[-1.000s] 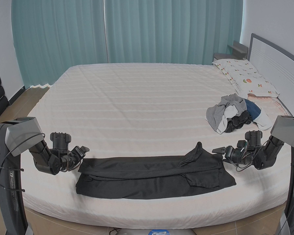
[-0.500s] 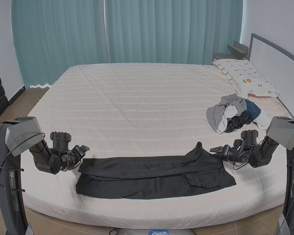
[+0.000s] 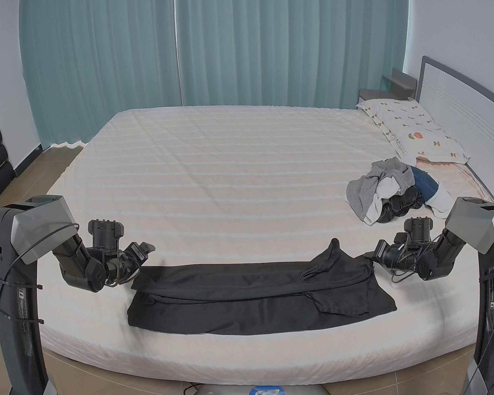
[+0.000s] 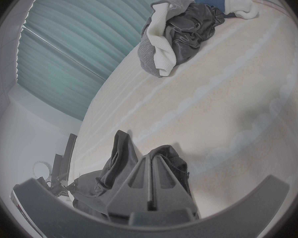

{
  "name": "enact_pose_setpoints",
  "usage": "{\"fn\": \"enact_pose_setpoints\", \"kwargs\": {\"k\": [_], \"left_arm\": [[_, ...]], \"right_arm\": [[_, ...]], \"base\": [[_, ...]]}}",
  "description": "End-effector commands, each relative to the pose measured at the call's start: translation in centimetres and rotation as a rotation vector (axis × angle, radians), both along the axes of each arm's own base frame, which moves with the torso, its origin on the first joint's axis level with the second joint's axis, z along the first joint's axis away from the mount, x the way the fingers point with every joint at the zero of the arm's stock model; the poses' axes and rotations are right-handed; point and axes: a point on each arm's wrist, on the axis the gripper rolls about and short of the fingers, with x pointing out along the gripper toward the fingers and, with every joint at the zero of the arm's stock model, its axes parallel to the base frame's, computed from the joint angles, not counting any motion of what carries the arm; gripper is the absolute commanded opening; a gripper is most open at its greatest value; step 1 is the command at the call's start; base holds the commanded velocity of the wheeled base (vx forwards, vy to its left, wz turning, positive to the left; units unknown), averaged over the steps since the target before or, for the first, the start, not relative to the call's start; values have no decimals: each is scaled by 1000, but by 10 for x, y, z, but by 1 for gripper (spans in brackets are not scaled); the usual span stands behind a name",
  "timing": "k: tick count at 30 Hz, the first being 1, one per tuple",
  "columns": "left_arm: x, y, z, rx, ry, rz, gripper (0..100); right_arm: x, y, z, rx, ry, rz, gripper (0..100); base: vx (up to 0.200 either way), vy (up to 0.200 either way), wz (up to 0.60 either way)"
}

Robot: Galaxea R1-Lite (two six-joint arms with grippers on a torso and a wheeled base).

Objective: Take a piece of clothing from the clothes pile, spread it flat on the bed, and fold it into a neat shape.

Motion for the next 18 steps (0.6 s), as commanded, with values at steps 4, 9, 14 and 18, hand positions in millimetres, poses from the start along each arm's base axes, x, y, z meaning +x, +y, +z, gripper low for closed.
{"fn": "enact_pose_setpoints", "kwargs": {"k": [4,9,14,18], "left_arm": [[2,-7,-4,24,4,-38,100],[0,-9,-13,68,23,-66,100],[-3,-13,-16,99,37,-103,100],[-4,-15,-19,114,41,-116,0]], "right_arm": [[0,1,-2,3,8,1,0],[0,2,-3,2,10,3,0],[0,3,-3,2,10,4,0],[0,3,-3,2,10,4,0]], "base": [[0,0,0],[0,0,0],[0,0,0],[0,0,0]]}}
